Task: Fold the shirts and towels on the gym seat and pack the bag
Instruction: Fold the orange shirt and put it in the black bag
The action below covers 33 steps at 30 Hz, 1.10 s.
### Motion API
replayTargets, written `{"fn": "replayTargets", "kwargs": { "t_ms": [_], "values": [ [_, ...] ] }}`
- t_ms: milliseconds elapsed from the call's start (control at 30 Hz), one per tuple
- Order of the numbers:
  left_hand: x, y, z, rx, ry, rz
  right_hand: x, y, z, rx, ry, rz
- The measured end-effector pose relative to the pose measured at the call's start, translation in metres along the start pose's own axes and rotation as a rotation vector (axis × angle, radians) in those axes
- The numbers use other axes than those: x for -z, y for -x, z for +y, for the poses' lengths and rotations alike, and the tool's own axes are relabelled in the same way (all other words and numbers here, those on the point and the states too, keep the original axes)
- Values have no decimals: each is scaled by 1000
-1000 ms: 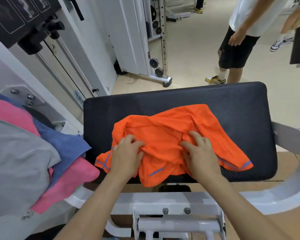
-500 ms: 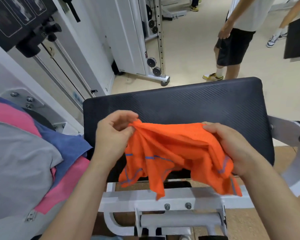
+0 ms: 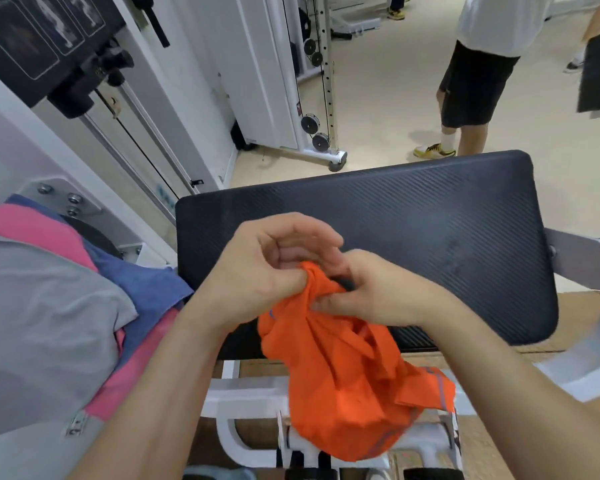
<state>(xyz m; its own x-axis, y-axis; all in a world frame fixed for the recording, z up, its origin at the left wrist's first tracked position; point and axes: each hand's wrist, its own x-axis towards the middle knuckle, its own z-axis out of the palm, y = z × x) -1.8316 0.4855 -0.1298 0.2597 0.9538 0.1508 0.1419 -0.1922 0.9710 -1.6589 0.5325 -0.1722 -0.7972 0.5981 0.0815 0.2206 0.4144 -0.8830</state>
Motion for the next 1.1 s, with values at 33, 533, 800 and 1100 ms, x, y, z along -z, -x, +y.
{"fn": "replayTargets", "kwargs": {
  "t_ms": [33,533,800,1100],
  "values": [
    [2,3,-4,-8,-59,53,-5,-5,0,22,11,52],
    [-27,53,-19,133,-289,611,-13,48,-4,195,426,735],
    [-9,64,-8,123,-295,401,-17,69,16,-225,404,305],
    [19,79,5,310,-475,285,21,98,4,-274,-281,120]
  ]
}}
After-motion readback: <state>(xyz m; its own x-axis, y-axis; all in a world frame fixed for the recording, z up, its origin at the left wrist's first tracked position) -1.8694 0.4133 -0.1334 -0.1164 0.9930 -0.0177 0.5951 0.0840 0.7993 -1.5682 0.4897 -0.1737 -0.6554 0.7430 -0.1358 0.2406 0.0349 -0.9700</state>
